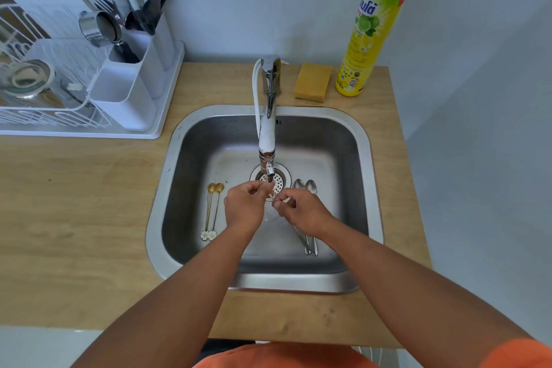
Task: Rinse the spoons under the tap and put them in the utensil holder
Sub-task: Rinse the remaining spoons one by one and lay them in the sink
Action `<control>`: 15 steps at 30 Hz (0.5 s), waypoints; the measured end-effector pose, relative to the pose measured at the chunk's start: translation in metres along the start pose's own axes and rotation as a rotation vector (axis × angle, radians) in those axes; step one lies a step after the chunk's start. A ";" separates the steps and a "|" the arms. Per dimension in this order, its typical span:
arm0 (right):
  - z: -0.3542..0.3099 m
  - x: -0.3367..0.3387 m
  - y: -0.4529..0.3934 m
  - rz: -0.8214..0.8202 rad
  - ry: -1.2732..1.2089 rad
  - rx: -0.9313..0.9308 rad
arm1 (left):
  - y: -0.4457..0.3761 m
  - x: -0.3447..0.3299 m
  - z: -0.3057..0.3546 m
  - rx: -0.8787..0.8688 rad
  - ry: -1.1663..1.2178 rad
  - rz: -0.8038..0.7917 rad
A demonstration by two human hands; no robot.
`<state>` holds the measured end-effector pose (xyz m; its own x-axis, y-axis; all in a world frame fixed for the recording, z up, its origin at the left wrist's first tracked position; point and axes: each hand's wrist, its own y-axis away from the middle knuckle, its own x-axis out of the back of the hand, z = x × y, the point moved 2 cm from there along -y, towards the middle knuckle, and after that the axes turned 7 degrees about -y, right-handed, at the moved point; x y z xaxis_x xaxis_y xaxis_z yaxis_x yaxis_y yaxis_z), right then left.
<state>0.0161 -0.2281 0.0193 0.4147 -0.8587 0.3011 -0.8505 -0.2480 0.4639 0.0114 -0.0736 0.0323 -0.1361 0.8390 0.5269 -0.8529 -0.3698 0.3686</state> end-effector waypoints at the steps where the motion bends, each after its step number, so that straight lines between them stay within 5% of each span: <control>1: -0.001 0.000 -0.001 0.006 -0.001 0.005 | 0.001 -0.001 0.000 -0.020 -0.020 0.008; 9: 0.010 0.000 0.004 0.032 0.013 0.005 | 0.010 0.000 -0.008 -0.196 -0.065 -0.112; 15: 0.010 -0.009 0.007 0.016 0.016 0.007 | 0.008 0.004 -0.004 -0.160 -0.014 -0.074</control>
<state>0.0033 -0.2262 0.0118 0.4057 -0.8556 0.3215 -0.8592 -0.2371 0.4534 0.0017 -0.0715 0.0345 -0.0639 0.8557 0.5135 -0.9298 -0.2380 0.2808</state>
